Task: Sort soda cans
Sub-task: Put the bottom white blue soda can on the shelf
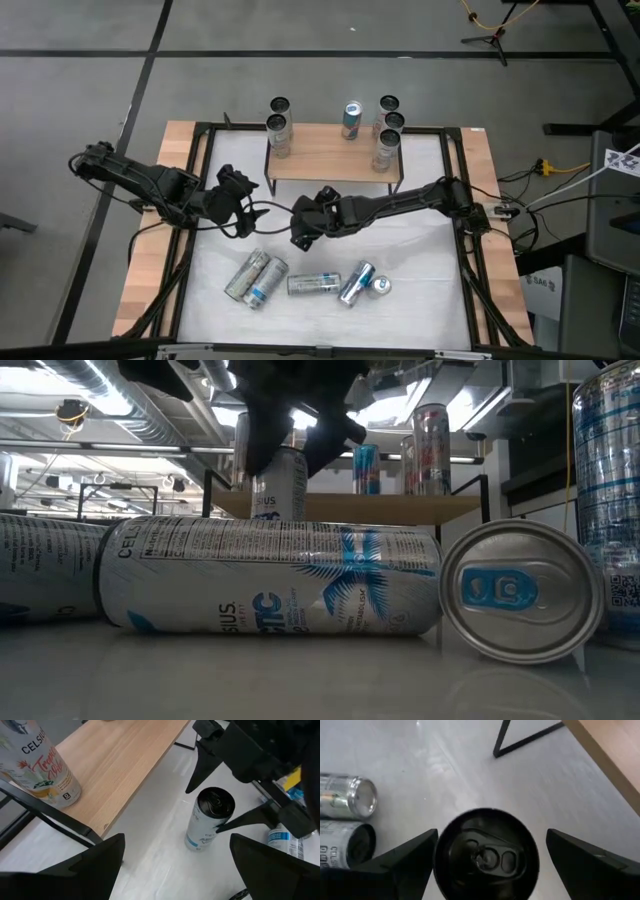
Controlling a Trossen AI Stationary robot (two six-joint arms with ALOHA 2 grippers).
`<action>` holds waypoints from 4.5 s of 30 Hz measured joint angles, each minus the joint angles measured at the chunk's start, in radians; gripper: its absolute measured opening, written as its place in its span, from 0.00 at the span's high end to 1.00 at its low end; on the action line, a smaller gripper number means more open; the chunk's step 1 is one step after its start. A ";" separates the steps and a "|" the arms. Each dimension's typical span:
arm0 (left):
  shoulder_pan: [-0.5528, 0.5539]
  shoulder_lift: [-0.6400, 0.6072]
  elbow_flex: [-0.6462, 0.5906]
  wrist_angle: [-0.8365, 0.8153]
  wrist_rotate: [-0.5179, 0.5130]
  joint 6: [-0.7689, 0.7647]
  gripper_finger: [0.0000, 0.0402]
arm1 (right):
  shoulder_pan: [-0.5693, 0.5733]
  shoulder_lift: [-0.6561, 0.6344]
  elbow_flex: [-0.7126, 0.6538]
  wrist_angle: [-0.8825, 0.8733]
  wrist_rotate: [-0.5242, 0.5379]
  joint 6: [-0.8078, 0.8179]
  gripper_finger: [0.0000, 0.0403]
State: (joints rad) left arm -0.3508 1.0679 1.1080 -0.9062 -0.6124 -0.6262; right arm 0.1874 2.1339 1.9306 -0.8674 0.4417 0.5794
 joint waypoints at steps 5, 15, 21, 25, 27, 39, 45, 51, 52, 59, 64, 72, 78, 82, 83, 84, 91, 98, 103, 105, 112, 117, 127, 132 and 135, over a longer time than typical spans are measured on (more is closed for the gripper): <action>0.000 0.000 0.000 0.000 0.001 0.000 0.12 | 0.000 0.004 0.001 0.001 -0.018 0.004 0.10; 0.001 0.000 0.000 0.000 0.000 -0.001 0.12 | 0.000 0.004 0.001 -0.025 -0.068 0.045 0.10; 0.001 0.000 0.000 0.000 0.000 -0.002 0.12 | 0.000 0.004 0.001 -0.025 -0.068 0.045 0.20; 0.001 0.000 0.000 0.001 0.000 -0.002 0.12 | 0.000 0.004 0.001 -0.024 -0.068 0.023 0.30; 0.001 0.000 0.000 0.001 0.000 -0.002 0.12 | 0.000 0.004 0.001 -0.023 -0.069 0.007 0.36; 0.001 0.000 0.000 0.001 0.001 -0.001 0.12 | -0.012 -0.022 0.001 -0.045 -0.210 -0.142 0.35; 0.001 0.000 0.000 0.001 0.001 0.000 0.12 | -0.039 -0.062 0.000 -0.063 -0.325 -0.226 0.38; 0.001 0.000 0.000 0.001 0.000 0.000 0.12 | -0.047 -0.108 0.000 -0.066 -0.329 -0.298 0.37; 0.001 0.000 0.000 0.001 0.000 0.001 0.12 | -0.047 -0.119 0.000 -0.070 -0.330 -0.311 0.37; 0.001 0.005 0.000 0.001 -0.006 0.001 0.12 | -0.072 -0.204 0.000 -0.141 -0.361 -0.412 0.38; 0.001 0.024 0.001 0.002 -0.031 0.002 0.12 | -0.133 -0.267 0.001 -0.165 -0.426 -0.488 0.37; 0.001 0.080 0.001 0.003 -0.052 0.001 0.12 | -0.231 -0.342 0.001 -0.175 -0.529 -0.604 0.36; 0.001 0.126 0.001 0.031 -0.053 0.001 0.12 | -0.290 -0.377 0.001 -0.176 -0.568 -0.616 0.36; 0.001 0.162 0.001 0.071 -0.057 0.001 0.12 | -0.329 -0.379 0.002 -0.177 -0.568 -0.616 0.36; 0.001 0.173 0.001 0.081 -0.057 0.001 0.12 | -0.338 -0.379 0.002 -0.178 -0.567 -0.620 0.36; 0.001 0.186 0.001 0.089 -0.057 0.002 0.12 | -0.345 -0.379 0.002 -0.178 -0.566 -0.631 0.36; 0.006 0.245 0.001 0.129 -0.003 0.048 0.12 | -0.389 -0.380 0.054 -0.176 -0.567 -0.674 0.36; 0.013 0.257 0.001 0.200 0.026 0.119 0.12 | -0.440 -0.380 0.154 -0.182 -0.570 -0.719 0.36; 0.026 0.257 0.001 0.223 0.031 0.155 0.12 | -0.489 -0.380 0.201 -0.183 -0.583 -0.740 0.36; 0.036 0.257 0.001 0.228 0.052 0.163 0.12 | -0.509 -0.377 0.214 -0.185 -0.614 -0.746 0.36; 0.061 0.257 0.001 0.255 0.056 0.167 0.12 | -0.563 -0.339 0.237 -0.184 -0.647 -0.790 0.36; 0.076 0.257 0.001 0.268 0.056 0.166 0.12 | -0.576 -0.298 0.237 -0.212 -0.642 -0.824 0.36; 0.078 0.257 0.001 0.273 0.057 0.157 0.12 | -0.589 -0.238 0.237 -0.250 -0.642 -0.848 0.36; 0.078 0.256 0.001 0.273 0.057 0.157 0.12 | -0.588 -0.236 0.236 -0.256 -0.636 -0.848 0.36; 0.078 0.256 0.001 0.273 0.057 0.157 0.12 | -0.588 -0.236 0.236 -0.261 -0.636 -0.848 0.36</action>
State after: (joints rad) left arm -0.2729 1.3243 1.1088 -0.6331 -0.5552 -0.4696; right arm -0.4004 1.8977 2.1670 -1.1282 -0.1944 -0.2691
